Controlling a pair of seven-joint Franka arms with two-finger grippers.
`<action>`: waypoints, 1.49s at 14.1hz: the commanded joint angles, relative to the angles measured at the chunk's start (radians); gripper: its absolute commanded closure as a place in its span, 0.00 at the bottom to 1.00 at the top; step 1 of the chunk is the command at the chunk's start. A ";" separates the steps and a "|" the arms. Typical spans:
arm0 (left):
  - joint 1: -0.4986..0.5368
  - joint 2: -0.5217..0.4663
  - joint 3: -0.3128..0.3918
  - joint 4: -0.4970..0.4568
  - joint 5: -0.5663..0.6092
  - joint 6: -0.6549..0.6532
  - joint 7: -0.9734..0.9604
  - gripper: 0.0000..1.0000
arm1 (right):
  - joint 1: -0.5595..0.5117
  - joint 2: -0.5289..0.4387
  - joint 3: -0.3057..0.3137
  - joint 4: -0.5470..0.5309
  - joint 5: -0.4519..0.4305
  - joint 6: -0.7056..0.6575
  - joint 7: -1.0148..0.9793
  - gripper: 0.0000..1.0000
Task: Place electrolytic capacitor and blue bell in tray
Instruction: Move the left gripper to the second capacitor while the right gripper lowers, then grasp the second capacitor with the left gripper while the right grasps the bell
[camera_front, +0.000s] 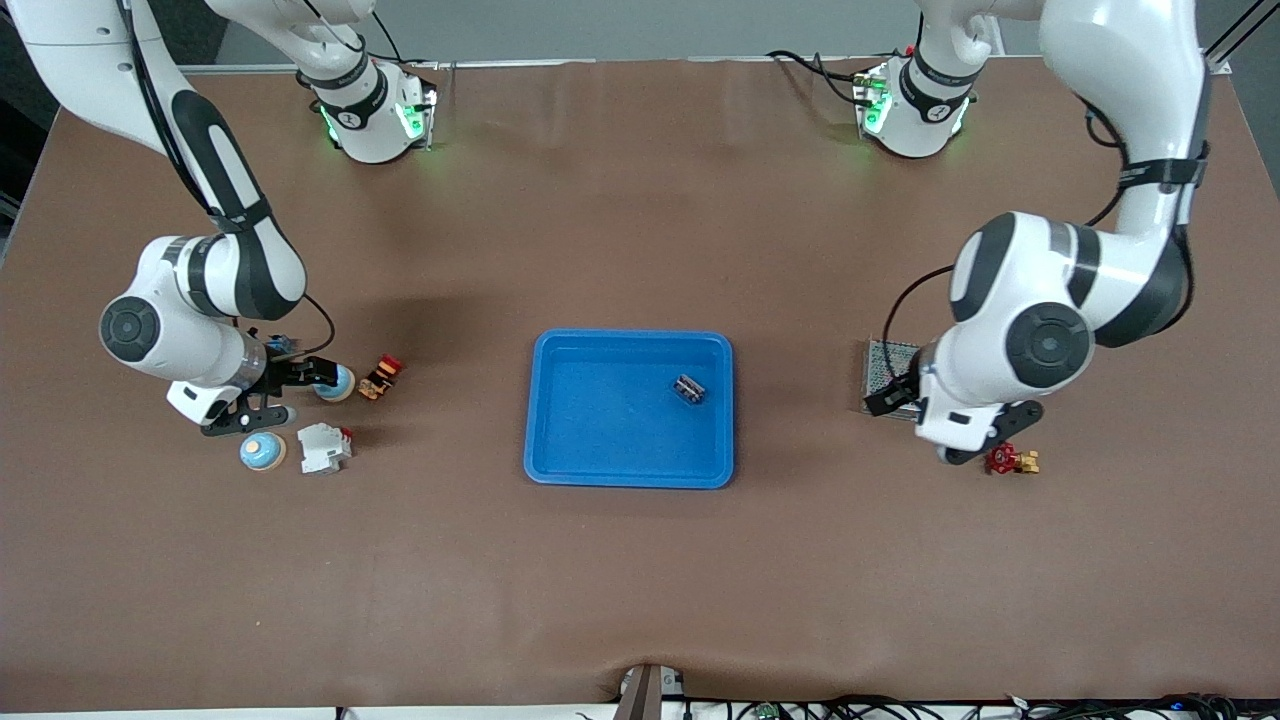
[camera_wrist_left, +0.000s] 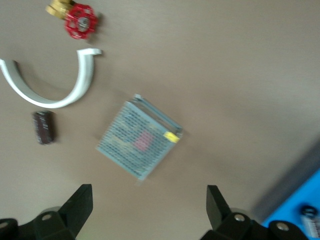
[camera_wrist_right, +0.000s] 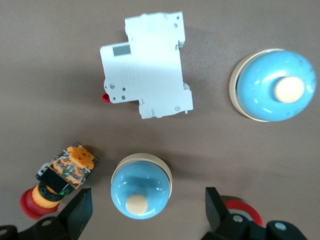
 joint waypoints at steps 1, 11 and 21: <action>0.055 -0.087 -0.005 -0.117 0.055 0.010 0.083 0.00 | -0.002 0.002 0.003 -0.020 -0.001 0.021 -0.015 0.00; 0.280 -0.208 -0.012 -0.506 0.164 0.304 0.299 0.01 | 0.004 0.063 0.004 -0.020 0.001 0.067 -0.015 0.00; 0.365 -0.139 -0.010 -0.703 0.163 0.646 0.300 0.14 | 0.018 0.077 0.006 -0.026 0.001 0.068 -0.016 0.00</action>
